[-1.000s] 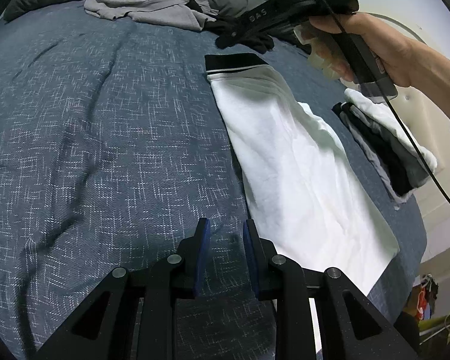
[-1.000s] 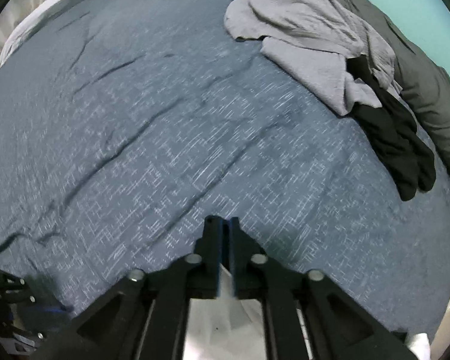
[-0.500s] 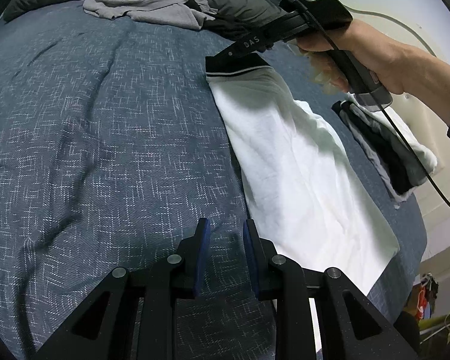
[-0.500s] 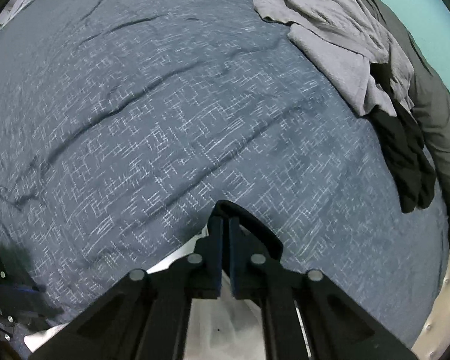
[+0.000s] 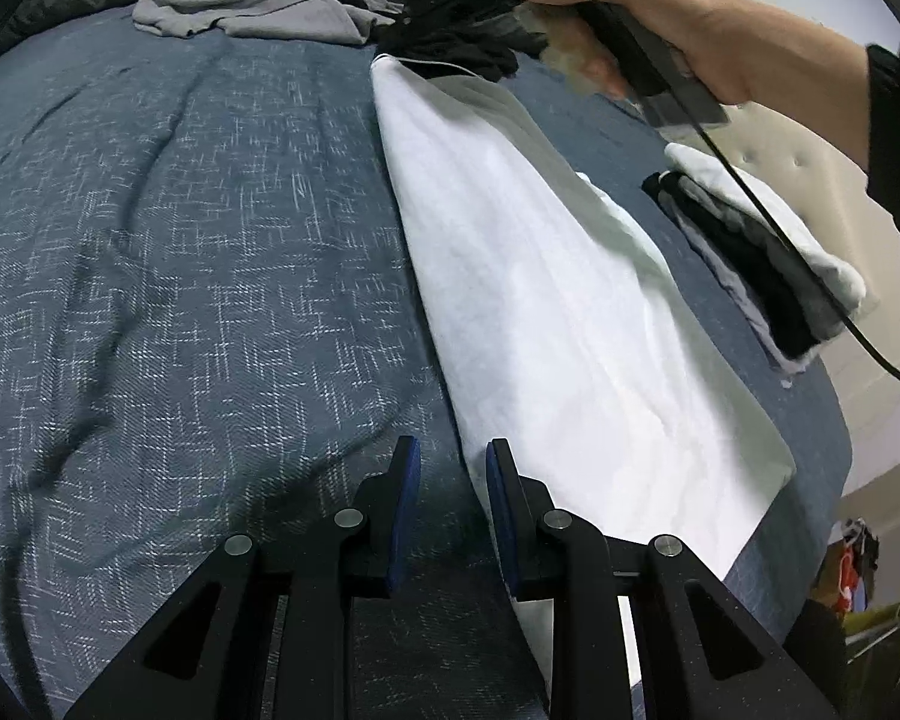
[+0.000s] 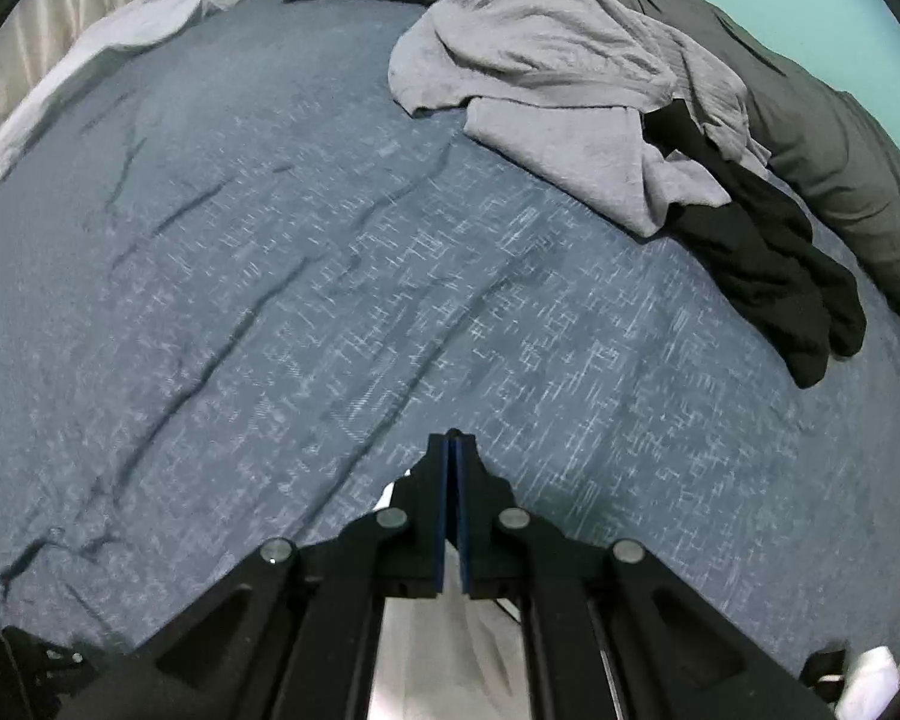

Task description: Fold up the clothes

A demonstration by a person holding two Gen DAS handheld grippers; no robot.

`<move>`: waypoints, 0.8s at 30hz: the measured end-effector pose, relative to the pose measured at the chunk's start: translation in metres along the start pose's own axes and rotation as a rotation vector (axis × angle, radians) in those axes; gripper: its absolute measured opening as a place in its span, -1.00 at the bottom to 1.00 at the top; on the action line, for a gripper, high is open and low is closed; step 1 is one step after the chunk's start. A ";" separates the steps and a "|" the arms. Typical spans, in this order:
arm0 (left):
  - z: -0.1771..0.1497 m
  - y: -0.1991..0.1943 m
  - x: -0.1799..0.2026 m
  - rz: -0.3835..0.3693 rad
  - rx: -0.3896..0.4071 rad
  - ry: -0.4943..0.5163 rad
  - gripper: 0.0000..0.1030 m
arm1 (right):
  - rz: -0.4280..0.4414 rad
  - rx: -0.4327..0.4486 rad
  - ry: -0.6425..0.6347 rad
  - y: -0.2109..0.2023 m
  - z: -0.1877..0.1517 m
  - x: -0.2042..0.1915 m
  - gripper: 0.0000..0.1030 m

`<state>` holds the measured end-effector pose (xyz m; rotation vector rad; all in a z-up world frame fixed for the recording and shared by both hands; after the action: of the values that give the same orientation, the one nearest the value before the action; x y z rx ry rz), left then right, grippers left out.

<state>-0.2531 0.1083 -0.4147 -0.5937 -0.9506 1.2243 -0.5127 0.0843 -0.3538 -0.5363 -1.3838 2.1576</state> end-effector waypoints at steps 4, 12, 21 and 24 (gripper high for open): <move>0.000 0.001 -0.001 0.001 -0.001 0.000 -0.52 | -0.009 -0.026 0.031 0.019 -0.006 0.002 -0.95; -0.002 0.004 -0.003 -0.001 -0.011 -0.012 -0.52 | 0.012 0.057 0.133 0.001 -0.006 0.024 -0.67; 0.000 0.000 -0.003 0.002 0.003 -0.013 -0.52 | 0.054 0.161 0.266 -0.077 -0.066 0.084 -0.46; -0.001 0.000 -0.002 0.004 0.003 -0.007 -0.52 | 0.058 0.142 0.324 -0.076 -0.106 0.101 -0.46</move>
<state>-0.2523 0.1064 -0.4159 -0.5899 -0.9536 1.2313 -0.5148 0.2475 -0.3322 -0.8362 -1.0444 2.0808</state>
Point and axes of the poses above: each gripper's, at about its wrist camera, not at the fingertips, and y roughly the way its jaws point, x to its right, z to its top, the point moved 10 cm from there along y, roughly the way its jaws point, and after that the axes turned 9 degrees about z, right-handed, at the moved point
